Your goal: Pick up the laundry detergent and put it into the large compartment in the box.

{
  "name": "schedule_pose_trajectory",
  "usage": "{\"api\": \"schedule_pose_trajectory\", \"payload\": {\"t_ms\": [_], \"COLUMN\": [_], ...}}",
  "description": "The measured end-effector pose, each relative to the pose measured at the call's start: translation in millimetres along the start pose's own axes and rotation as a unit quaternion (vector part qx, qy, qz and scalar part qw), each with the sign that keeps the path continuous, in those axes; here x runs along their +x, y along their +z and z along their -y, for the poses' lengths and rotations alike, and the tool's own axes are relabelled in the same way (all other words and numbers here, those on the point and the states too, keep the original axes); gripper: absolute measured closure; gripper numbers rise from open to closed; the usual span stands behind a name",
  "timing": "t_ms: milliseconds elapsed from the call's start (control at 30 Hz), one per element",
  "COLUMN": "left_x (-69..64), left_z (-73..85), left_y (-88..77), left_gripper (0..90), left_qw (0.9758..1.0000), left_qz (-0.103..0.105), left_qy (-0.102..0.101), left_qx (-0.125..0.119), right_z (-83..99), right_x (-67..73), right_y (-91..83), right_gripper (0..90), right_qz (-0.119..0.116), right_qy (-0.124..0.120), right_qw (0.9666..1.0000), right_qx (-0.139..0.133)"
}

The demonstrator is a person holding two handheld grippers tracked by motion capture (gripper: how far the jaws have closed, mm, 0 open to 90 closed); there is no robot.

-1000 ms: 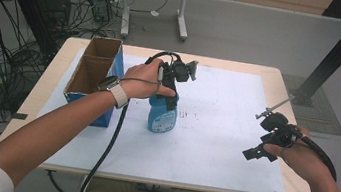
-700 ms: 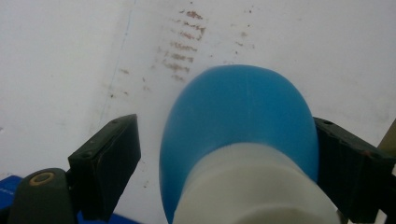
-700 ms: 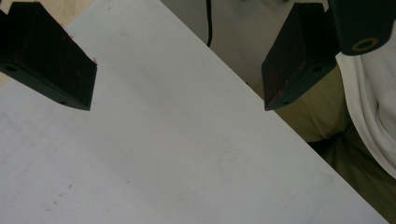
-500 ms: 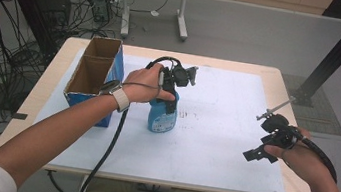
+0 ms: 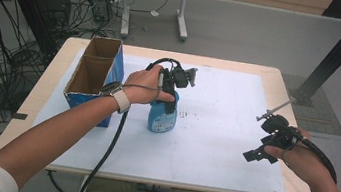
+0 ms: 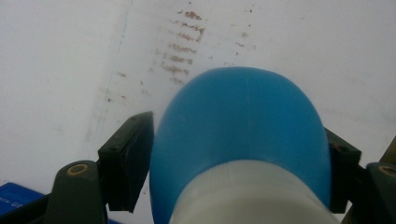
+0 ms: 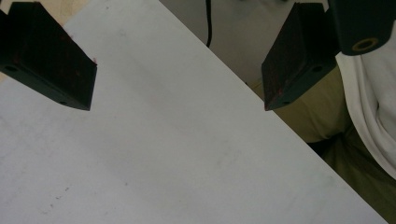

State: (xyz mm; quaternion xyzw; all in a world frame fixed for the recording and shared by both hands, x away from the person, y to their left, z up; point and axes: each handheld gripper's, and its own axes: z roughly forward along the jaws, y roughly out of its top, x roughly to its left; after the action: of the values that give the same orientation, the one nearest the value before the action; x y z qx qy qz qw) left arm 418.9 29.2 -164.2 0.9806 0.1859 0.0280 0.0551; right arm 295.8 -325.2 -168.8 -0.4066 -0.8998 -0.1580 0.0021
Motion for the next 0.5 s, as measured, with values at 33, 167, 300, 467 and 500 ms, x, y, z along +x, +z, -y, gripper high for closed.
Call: {"api": "schedule_pose_trajectory", "payload": {"t_ms": [33, 167, 300, 467, 500], "left_x": [0.3, -2.2, 4.6, 4.6, 5.3], "left_z": [0.0, 1.2, 2.3, 2.3, 1.6], "left_y": [0.0, 0.2, -0.5, -0.4, -0.7], "left_gripper": [27.4, 28.1, 37.6, 38.0, 38.1], "left_qw": [1.0000, 1.0000, 0.9999, 0.9999, 0.9999], "left_qz": [0.001, -0.006, 0.014, 0.014, 0.016], "left_qy": [0.001, -0.001, 0.001, 0.001, 0.002], "left_qx": [0.000, -0.003, -0.005, -0.005, -0.003], "right_z": [0.0, -0.1, -0.3, -0.4, -0.1], "right_x": [-0.1, 0.0, 0.0, 0.6, 0.6], "right_y": [0.0, 0.1, 0.5, 0.1, 0.0], "right_gripper": [10.5, 10.5, 10.5, 10.5, 10.5], "right_qz": [0.000, 0.000, 0.001, 0.001, 0.001], "right_qy": [-0.001, -0.001, 0.000, -0.001, 0.000], "right_qw": [1.0000, 1.0000, 1.0000, 1.0000, 1.0000], "right_qx": [0.000, 0.000, 0.001, 0.000, 0.000]}}
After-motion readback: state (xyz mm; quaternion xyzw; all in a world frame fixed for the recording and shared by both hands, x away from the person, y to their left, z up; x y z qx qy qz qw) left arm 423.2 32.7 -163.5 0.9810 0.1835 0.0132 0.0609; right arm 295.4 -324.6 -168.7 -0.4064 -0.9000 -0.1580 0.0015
